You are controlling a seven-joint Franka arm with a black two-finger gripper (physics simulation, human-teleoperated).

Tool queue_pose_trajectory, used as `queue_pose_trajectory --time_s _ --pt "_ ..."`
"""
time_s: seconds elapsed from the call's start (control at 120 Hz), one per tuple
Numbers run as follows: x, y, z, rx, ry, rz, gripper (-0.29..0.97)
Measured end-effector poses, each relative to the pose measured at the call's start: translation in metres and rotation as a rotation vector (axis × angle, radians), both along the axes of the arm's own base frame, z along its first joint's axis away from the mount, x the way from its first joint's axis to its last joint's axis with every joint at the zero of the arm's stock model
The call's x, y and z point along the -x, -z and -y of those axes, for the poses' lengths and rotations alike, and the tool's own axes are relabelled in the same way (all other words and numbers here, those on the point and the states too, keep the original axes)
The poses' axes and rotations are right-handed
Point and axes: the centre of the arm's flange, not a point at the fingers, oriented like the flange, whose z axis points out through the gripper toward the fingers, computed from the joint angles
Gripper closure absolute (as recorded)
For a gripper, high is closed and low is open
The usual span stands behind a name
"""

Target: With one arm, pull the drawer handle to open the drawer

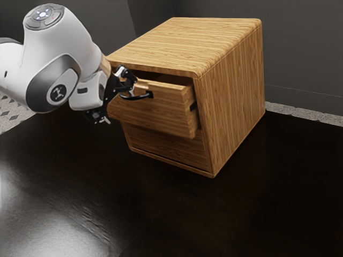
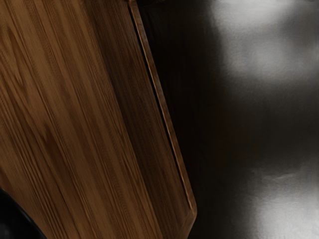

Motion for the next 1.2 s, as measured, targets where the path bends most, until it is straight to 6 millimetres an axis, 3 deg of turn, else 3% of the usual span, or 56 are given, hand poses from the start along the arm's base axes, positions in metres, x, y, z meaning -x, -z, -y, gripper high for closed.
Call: queue_pose_trajectory --time_s 0.425,0.625,0.742,1.2 --pt "0.033 0.003 0.001 0.011 -0.009 -0.025 0.01" --pt "0.038 0.003 0.008 0.004 -0.011 -0.051 0.0" --pt "0.048 -0.004 0.011 0.002 -0.013 -0.052 0.06" --pt "0.087 -0.006 0.02 -0.012 -0.042 -0.067 0.0"
